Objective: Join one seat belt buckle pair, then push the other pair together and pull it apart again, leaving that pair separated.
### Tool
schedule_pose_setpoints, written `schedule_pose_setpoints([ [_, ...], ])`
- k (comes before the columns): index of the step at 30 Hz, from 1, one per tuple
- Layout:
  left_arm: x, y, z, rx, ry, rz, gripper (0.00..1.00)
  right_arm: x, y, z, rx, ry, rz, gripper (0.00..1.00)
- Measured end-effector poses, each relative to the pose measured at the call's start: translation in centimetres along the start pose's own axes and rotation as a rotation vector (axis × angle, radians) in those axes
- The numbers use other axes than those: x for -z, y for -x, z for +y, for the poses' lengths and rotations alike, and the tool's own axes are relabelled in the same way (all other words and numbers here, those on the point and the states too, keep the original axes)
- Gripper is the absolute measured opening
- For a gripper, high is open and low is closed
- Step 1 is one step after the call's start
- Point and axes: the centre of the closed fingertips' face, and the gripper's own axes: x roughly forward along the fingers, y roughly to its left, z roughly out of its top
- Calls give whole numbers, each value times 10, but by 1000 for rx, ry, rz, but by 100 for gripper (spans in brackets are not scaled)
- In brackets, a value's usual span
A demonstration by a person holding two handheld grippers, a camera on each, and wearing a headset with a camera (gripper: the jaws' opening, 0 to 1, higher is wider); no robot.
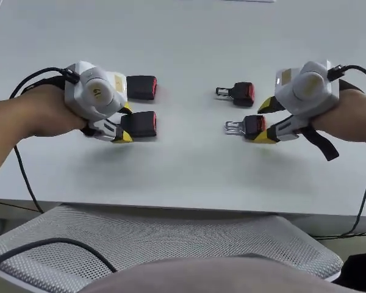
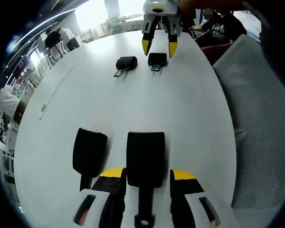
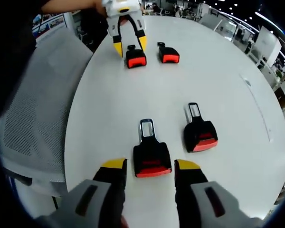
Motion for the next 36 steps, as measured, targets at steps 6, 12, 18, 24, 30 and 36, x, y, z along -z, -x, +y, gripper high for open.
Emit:
schedule_pose_setpoints([
  [6, 1, -5, 3, 21, -26, 29, 33, 2, -5, 1, -19, 22, 21, 37],
  [12, 3, -9, 1, 18, -79, 67, 33, 4, -8, 1, -34, 32, 46, 34],
  [18, 8, -13, 7, 23, -86, 80, 33, 6, -12, 0, -40, 40, 90, 34],
  [24, 12, -18, 11, 12, -83, 87, 32, 8, -13, -2, -47, 43, 82, 34],
  [30, 14, -20, 13, 13, -76, 93, 32, 11, -16, -2, -41, 55, 77, 34],
  [36, 15, -22, 14, 28, -68, 94, 32, 11, -16, -1, -25, 57, 70, 34],
])
